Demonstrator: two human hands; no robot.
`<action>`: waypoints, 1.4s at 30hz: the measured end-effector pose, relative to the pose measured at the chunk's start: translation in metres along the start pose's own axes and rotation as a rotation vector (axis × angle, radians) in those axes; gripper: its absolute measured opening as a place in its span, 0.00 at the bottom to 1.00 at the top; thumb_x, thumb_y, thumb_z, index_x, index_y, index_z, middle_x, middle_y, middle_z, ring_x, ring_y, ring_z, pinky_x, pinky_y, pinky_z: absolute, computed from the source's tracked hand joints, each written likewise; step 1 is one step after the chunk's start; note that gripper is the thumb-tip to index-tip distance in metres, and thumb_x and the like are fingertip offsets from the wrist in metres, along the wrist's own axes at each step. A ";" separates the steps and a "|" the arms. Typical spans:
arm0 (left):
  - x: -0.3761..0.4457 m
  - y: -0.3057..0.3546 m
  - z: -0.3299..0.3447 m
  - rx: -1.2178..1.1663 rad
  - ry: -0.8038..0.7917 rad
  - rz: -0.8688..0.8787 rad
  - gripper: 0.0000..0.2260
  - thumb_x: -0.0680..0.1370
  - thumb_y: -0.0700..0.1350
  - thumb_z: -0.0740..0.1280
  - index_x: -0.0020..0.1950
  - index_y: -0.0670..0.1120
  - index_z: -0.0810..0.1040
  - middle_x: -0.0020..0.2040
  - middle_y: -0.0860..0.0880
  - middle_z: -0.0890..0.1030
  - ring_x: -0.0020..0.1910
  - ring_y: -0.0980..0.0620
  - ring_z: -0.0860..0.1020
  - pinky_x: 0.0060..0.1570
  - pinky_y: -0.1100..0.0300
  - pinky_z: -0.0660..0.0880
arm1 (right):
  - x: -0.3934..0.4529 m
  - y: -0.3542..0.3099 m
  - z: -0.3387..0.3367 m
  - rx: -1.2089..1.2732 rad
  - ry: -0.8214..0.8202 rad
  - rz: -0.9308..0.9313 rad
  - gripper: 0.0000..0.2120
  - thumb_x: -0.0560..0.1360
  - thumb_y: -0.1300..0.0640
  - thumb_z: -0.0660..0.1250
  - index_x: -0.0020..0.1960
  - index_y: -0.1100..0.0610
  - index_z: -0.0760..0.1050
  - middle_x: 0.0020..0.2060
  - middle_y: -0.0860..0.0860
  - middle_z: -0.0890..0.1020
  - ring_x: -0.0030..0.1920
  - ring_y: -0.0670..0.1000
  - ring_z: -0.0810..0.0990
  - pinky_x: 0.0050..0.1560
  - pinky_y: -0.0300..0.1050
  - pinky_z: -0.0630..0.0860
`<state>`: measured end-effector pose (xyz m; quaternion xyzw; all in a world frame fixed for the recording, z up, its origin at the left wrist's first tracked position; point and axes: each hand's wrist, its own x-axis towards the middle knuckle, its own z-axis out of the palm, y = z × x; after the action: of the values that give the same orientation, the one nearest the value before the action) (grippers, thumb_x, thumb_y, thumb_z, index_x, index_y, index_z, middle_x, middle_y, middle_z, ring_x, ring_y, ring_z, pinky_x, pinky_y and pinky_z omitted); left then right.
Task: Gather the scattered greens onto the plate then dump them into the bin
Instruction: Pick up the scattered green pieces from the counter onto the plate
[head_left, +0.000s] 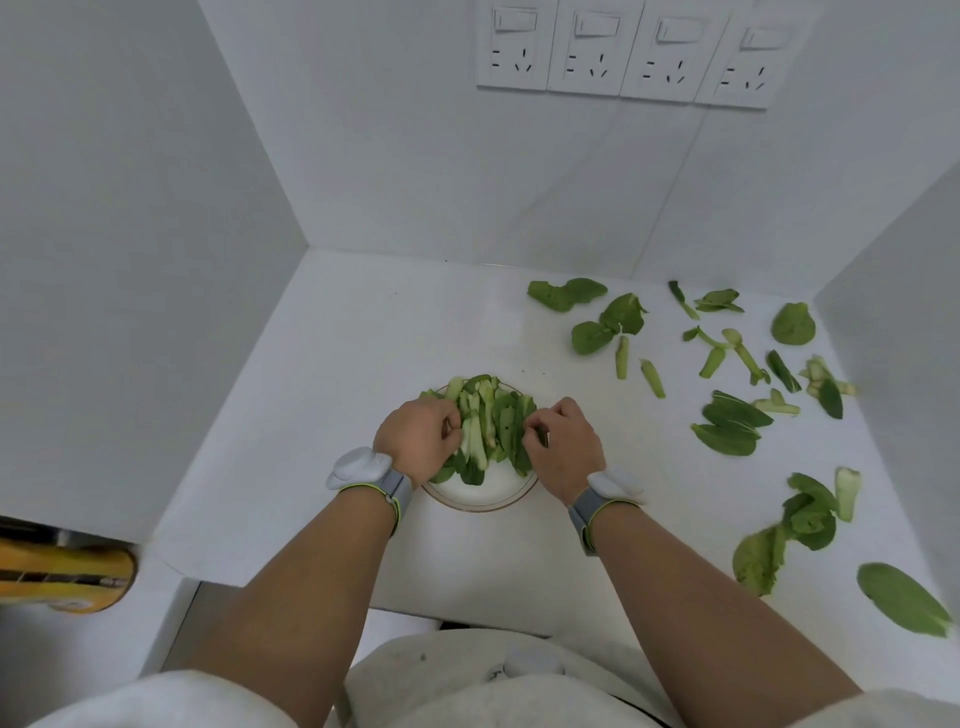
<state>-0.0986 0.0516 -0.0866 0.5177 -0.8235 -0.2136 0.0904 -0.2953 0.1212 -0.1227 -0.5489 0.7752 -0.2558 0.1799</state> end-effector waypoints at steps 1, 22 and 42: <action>0.001 0.001 -0.001 -0.009 0.008 0.004 0.03 0.76 0.46 0.67 0.44 0.49 0.80 0.37 0.54 0.77 0.40 0.50 0.77 0.38 0.60 0.70 | 0.000 0.000 0.000 0.008 -0.003 -0.009 0.05 0.75 0.54 0.66 0.45 0.53 0.80 0.44 0.48 0.72 0.37 0.50 0.75 0.39 0.45 0.76; 0.095 0.120 0.036 0.021 0.044 0.188 0.15 0.74 0.30 0.58 0.55 0.43 0.76 0.48 0.45 0.76 0.43 0.44 0.76 0.40 0.54 0.70 | 0.021 0.089 -0.065 0.004 0.080 0.460 0.09 0.77 0.54 0.63 0.44 0.59 0.75 0.44 0.54 0.78 0.43 0.54 0.75 0.43 0.44 0.68; 0.195 0.181 0.119 0.325 -0.095 -0.017 0.23 0.73 0.68 0.60 0.51 0.49 0.76 0.51 0.48 0.81 0.52 0.44 0.78 0.45 0.52 0.65 | 0.088 0.137 -0.058 -0.012 0.118 0.432 0.08 0.75 0.50 0.67 0.51 0.53 0.76 0.47 0.49 0.73 0.37 0.51 0.72 0.37 0.42 0.64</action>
<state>-0.3776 -0.0242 -0.1260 0.5219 -0.8460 -0.1026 -0.0356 -0.4612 0.0861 -0.1574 -0.3551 0.8854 -0.2384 0.1818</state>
